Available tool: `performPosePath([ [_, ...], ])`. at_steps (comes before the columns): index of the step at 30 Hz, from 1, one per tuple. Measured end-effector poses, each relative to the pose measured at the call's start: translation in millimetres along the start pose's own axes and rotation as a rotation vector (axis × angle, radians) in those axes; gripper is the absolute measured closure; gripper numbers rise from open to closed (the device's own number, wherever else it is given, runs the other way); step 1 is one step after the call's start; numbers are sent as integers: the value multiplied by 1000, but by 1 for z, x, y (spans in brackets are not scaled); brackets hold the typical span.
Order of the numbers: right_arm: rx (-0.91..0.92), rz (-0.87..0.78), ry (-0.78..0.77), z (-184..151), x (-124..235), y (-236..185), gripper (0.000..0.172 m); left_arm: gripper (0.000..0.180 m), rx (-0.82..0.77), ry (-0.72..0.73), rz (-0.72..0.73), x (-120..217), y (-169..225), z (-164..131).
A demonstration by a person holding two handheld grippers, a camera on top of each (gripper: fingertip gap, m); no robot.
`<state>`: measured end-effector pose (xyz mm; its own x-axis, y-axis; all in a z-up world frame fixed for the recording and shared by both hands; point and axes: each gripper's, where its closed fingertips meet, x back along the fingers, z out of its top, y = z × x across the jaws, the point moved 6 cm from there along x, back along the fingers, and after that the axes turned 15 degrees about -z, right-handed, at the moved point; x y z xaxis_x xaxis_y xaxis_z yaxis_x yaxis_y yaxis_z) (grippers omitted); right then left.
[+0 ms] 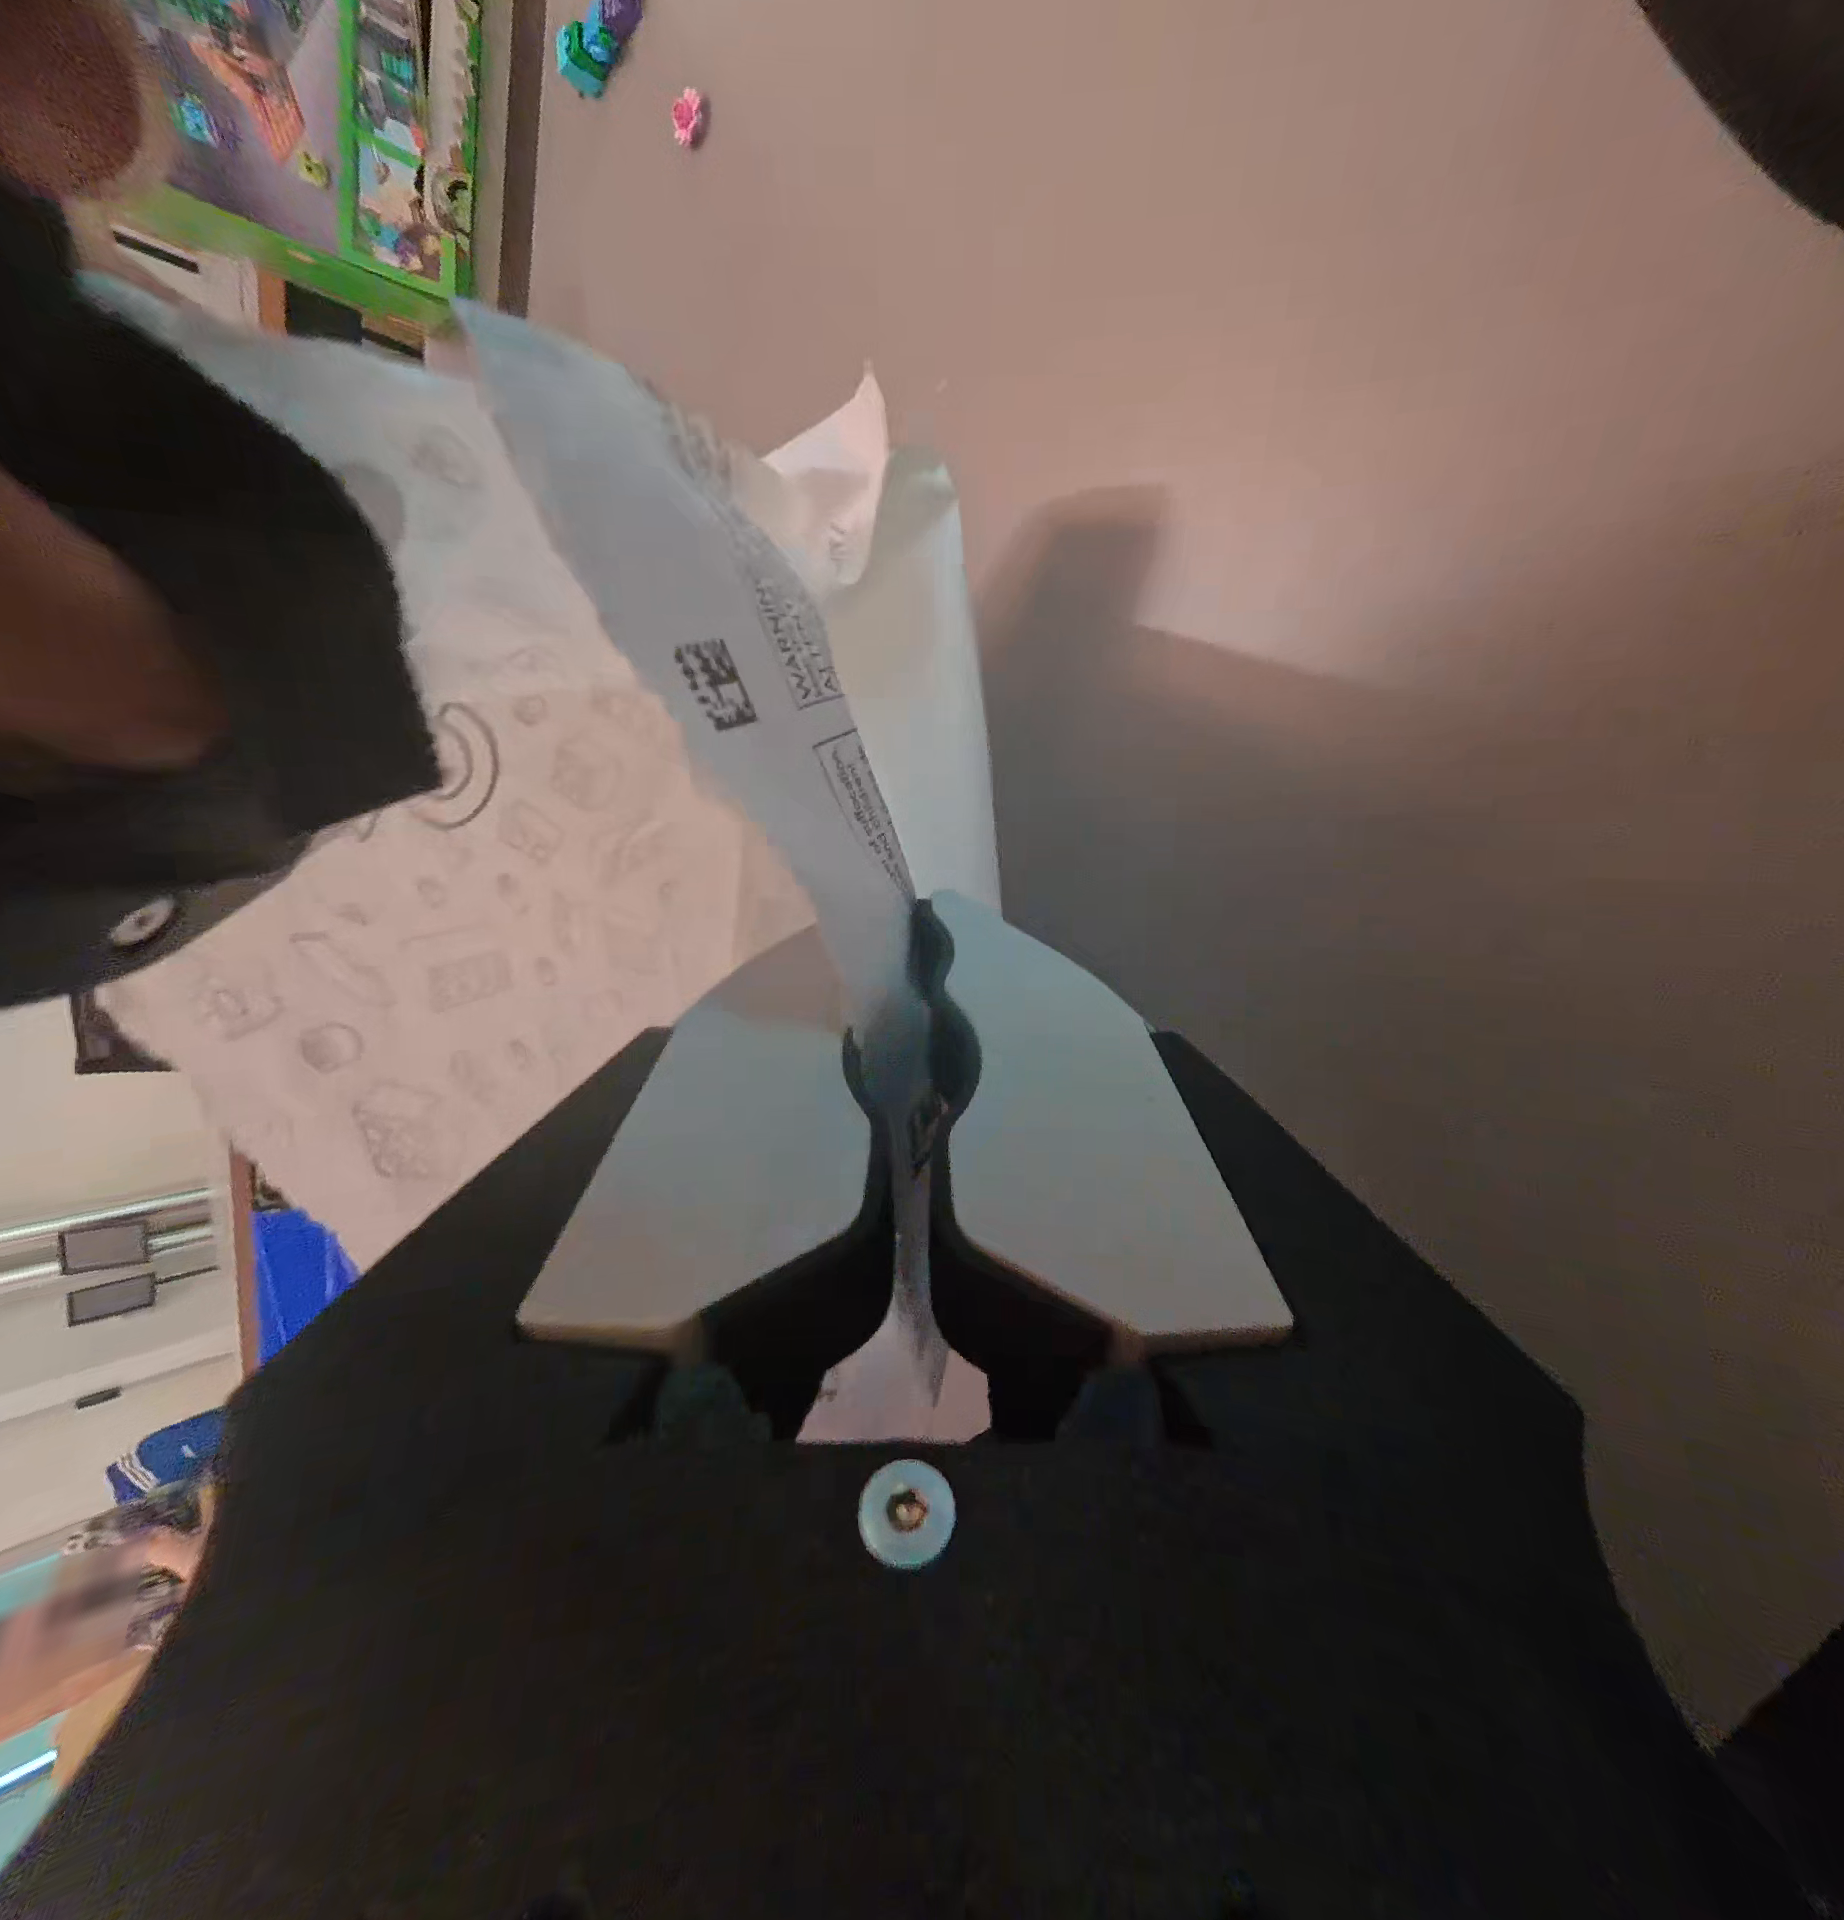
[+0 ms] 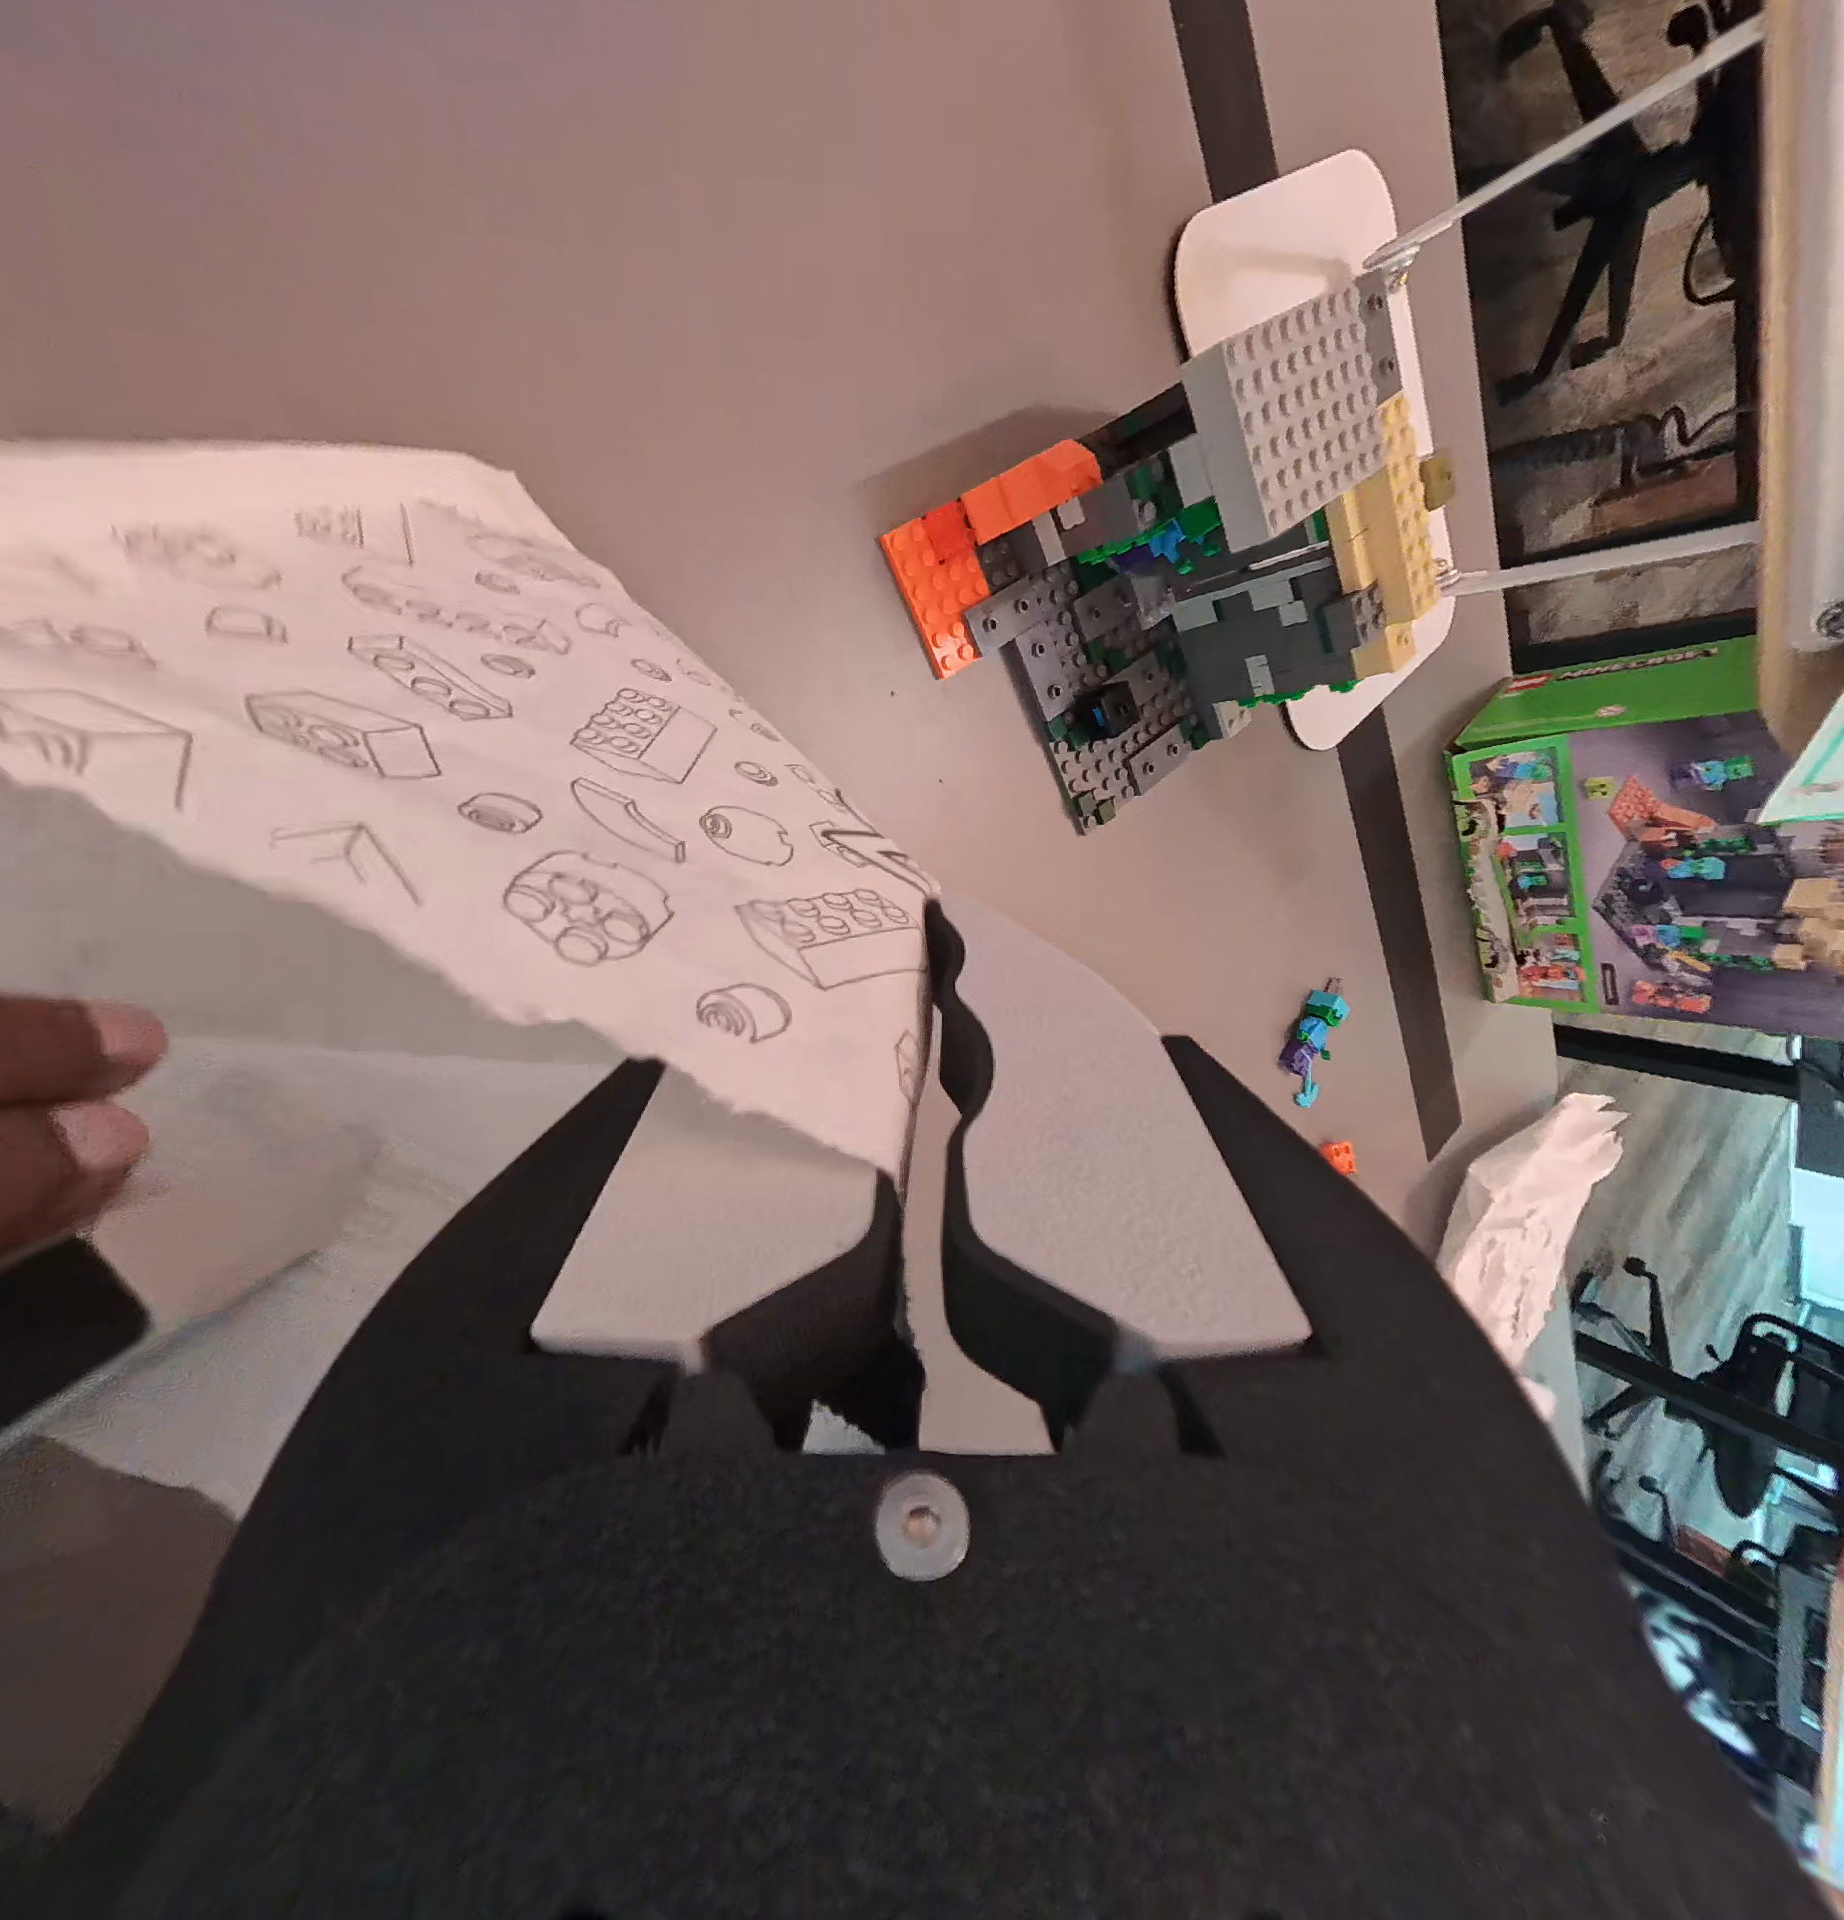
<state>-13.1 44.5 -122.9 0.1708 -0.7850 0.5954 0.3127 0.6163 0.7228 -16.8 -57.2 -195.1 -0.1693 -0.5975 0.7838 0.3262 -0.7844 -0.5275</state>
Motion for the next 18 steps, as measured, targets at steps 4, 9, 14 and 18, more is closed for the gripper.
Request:
performPosePath([
  [4, 93, 31, -66, -16, -4, -5, 151, 179, -60, -70, 3, 1, -7, -7],
  [9, 91, 114, -152, -30, -3, -13, 136, 180, -85, -87, 8, 3, -11, -6],
  [14, 212, 49, -193, -38, -5, -6, 166, 180, -201, -48, -43, 4, 4, 1],
  [18, 331, 94, -113, -27, 3, -12, 171, 180, -339, 57, -154, 15, 23, 9],
])
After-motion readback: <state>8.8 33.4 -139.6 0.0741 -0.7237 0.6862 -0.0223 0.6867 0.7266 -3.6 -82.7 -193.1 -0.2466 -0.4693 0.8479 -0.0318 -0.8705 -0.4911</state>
